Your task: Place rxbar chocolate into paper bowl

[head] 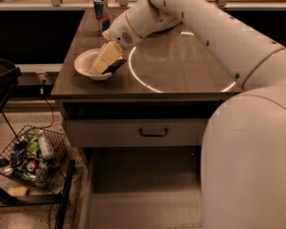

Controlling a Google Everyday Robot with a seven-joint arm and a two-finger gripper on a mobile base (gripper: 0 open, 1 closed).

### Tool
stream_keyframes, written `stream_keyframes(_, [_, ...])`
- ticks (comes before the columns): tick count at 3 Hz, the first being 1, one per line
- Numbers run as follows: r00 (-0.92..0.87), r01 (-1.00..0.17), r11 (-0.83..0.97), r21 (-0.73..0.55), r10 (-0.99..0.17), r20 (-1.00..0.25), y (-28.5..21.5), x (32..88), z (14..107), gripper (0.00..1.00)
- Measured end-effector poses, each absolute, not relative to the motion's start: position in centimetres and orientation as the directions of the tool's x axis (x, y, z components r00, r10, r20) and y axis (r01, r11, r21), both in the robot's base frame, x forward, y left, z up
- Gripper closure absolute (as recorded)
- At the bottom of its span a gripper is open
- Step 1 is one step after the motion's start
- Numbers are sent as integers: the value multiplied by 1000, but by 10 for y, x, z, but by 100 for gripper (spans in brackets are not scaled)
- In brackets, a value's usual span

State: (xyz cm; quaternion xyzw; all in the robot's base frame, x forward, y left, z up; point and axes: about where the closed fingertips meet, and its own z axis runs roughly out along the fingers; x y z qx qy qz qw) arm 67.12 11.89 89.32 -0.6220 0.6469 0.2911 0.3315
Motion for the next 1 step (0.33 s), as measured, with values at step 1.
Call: stream_keyframes(1, [-6,-998,57,-36,-612,-791,119,671,893,0])
